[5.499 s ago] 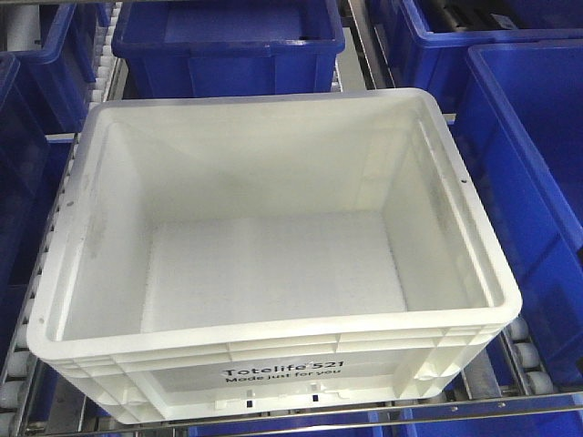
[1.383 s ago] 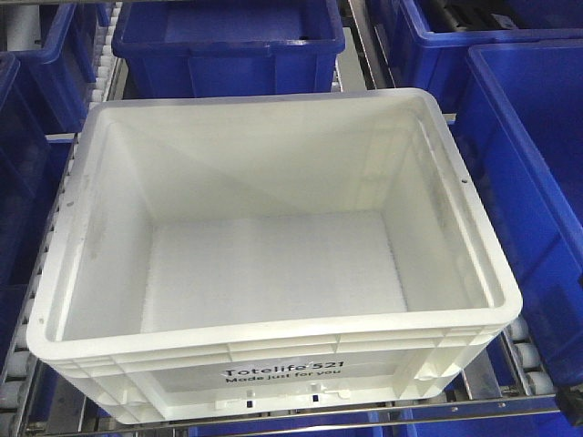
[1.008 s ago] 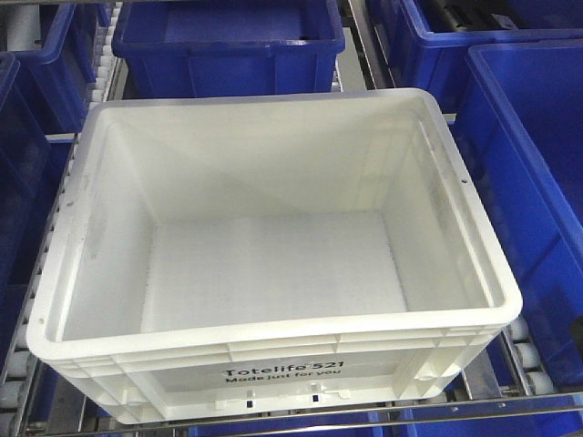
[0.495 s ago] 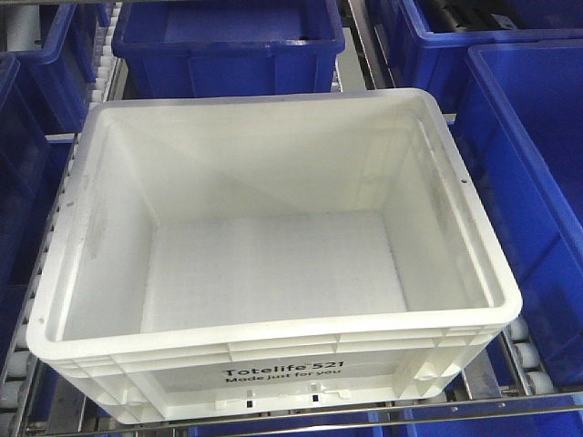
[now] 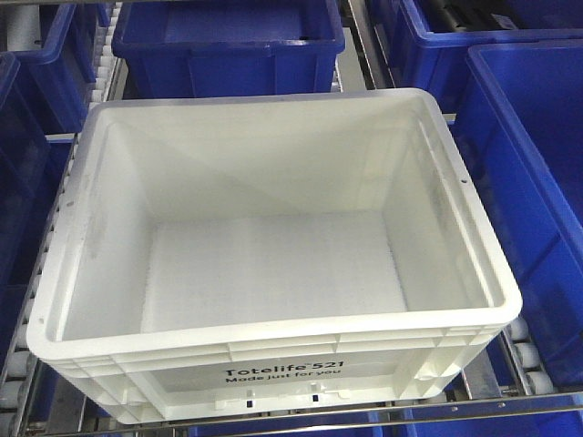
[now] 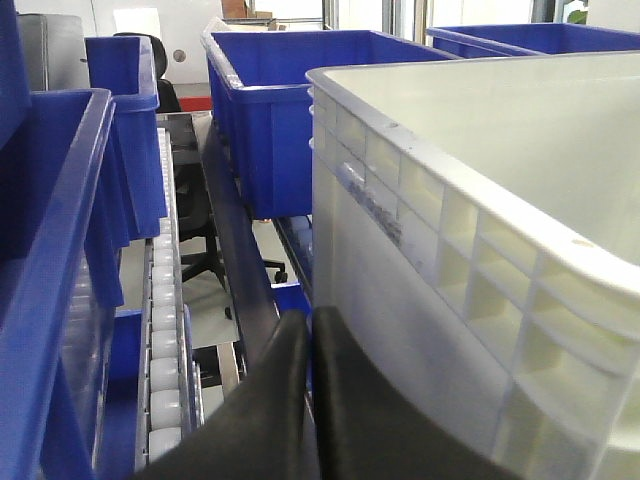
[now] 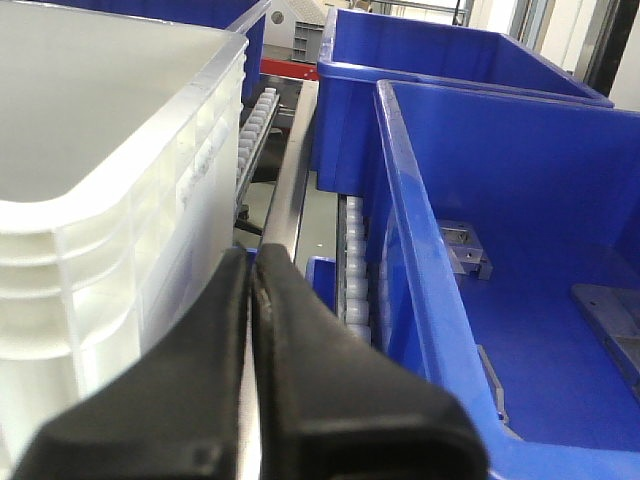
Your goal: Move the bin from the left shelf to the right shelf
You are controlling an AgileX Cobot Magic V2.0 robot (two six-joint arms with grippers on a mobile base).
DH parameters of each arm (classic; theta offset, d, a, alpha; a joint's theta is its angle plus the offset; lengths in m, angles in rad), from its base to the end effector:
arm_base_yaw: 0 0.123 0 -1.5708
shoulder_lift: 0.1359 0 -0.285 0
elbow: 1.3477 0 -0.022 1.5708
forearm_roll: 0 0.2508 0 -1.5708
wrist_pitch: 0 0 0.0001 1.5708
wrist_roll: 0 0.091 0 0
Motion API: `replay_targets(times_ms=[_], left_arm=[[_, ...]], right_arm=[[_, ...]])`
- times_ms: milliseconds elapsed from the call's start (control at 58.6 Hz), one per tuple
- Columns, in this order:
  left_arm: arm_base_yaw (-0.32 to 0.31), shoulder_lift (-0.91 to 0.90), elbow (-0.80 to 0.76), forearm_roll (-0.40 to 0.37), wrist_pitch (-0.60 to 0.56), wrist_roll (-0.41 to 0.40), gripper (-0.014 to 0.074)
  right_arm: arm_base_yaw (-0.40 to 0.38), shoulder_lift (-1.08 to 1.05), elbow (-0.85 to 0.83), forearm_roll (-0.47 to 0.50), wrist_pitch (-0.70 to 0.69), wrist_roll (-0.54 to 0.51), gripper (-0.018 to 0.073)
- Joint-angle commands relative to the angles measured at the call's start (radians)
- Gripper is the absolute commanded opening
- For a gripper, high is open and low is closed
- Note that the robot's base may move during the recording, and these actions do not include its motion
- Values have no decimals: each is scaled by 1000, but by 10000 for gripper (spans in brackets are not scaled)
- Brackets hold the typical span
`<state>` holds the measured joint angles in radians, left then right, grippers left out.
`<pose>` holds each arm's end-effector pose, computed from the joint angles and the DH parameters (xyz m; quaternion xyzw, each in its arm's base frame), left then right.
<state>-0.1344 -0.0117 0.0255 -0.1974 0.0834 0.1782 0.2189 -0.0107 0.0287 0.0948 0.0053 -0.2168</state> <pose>0.0560 -0.0091 0.1978 0.0469 0.7085 -0.0596 0.7016 0.0554 0.0124 0.2036 -0.1162 0.6742 0.0355 0.7285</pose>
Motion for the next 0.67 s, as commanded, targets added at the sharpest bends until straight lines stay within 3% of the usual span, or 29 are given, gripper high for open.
replay_targets(times_ms=[0, 649], left_arm=[[-5, -15, 18, -11, -71, -5, -6], [-5, -15, 18, -11, -71, -5, -6]], right_arm=[[0, -10, 19, 1, -70, 0, -8], [0, -10, 19, 1, -70, -3, -8]])
